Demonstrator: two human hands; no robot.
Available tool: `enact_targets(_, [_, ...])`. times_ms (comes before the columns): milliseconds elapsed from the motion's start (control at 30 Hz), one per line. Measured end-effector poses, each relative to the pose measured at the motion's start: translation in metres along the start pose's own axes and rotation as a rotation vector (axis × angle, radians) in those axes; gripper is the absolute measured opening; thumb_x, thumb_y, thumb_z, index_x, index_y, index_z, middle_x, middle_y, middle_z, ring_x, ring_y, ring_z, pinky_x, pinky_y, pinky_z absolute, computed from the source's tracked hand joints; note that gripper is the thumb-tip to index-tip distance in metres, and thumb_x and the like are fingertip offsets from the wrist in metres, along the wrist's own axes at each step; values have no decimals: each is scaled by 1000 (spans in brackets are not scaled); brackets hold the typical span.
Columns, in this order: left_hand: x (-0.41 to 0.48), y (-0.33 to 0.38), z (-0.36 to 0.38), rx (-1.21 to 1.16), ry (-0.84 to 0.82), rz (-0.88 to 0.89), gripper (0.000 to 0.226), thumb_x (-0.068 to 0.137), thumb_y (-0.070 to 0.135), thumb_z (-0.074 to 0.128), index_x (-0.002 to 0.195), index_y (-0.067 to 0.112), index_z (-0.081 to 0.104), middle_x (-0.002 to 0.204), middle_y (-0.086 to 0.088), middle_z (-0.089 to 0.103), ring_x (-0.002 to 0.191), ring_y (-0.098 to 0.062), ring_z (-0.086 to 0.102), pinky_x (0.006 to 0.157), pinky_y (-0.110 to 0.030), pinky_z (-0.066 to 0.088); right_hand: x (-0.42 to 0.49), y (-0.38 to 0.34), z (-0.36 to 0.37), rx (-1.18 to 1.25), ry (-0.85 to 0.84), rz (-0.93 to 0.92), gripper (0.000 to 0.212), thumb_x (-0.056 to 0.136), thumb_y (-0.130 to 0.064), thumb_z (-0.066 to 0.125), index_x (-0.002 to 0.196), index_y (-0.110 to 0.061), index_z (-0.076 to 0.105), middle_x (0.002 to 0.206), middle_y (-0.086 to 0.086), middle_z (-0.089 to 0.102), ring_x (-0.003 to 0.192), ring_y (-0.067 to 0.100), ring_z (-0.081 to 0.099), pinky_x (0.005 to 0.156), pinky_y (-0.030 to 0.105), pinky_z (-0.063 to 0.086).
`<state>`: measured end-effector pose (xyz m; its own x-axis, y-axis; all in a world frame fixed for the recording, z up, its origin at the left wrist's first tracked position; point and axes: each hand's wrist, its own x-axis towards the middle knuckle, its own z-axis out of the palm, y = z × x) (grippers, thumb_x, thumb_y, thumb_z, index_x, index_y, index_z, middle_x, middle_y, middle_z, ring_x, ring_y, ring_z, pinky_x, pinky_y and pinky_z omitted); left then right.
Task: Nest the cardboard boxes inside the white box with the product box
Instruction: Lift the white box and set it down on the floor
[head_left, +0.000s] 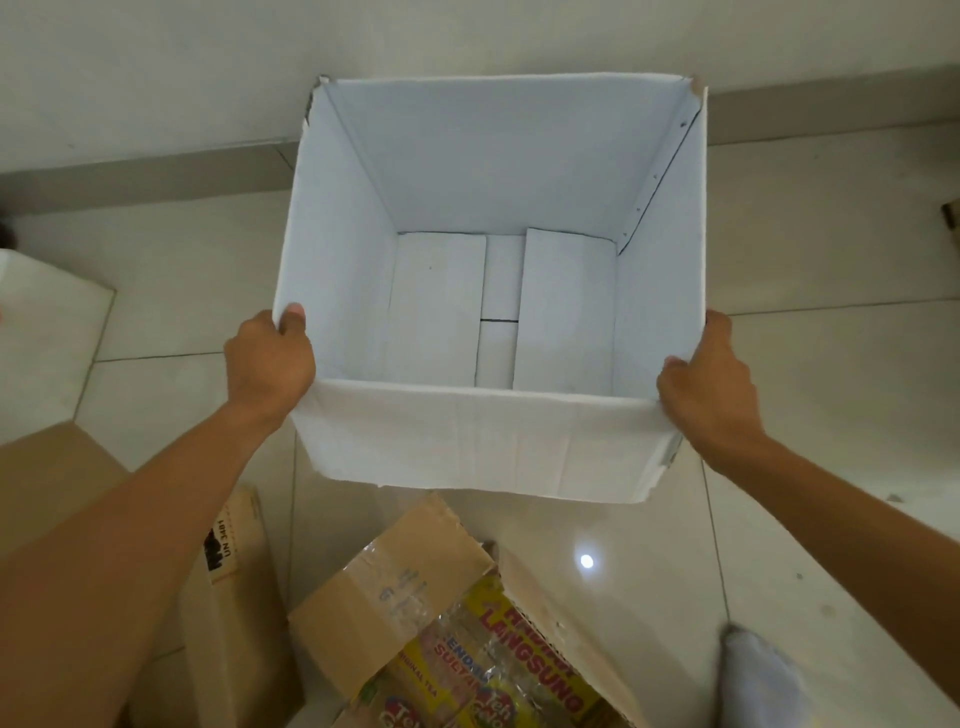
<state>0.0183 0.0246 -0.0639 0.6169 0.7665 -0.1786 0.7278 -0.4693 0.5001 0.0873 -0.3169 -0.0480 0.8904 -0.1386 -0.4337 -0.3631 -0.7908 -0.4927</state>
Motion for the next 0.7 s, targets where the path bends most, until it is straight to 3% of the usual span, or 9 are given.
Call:
enact_targets(133, [-2, 2, 5, 28, 25, 12, 43, 98, 34, 37, 96, -4, 56, 102, -29, 61, 94, -44, 56, 74, -37, 39, 25, -6, -5, -10, 33, -54, 40, 88, -5, 44, 127, -8, 36, 90, 11, 51, 79, 34, 51, 74, 45, 49])
enact_targets(233, [-2, 6, 8, 30, 28, 18, 39, 99, 32, 37, 89, -2, 54, 98, -29, 61, 92, -44, 56, 76, -41, 43, 40, -11, -12, -20, 12, -72, 39, 88, -5, 44, 126, -10, 37, 92, 10, 51, 77, 31, 50, 66, 38, 43])
enact_targets(300, [-1, 9, 10, 32, 32, -5, 42, 99, 33, 36, 93, -5, 55, 101, -29, 60, 95, -45, 56, 80, -45, 47, 48, -15, -15, -18, 1, -83, 39, 88, -4, 43, 126, -10, 37, 94, 10, 51, 80, 32, 51, 67, 37, 43])
enact_targets(500, [11, 18, 15, 41, 21, -28, 45, 98, 34, 35, 105, -6, 55, 106, -28, 59, 98, -44, 56, 84, -48, 49, 65, -30, -23, -53, -36, -105, 40, 88, -3, 43, 127, -8, 35, 99, 12, 51, 87, 38, 56, 75, 55, 54])
enact_targets(700, [13, 21, 15, 50, 8, -52, 46, 98, 35, 35, 107, -6, 55, 108, -28, 59, 97, -43, 57, 84, -48, 49, 75, -35, -24, -68, -42, -101, 41, 86, -2, 43, 126, -11, 35, 97, 12, 52, 86, 37, 56, 74, 58, 55])
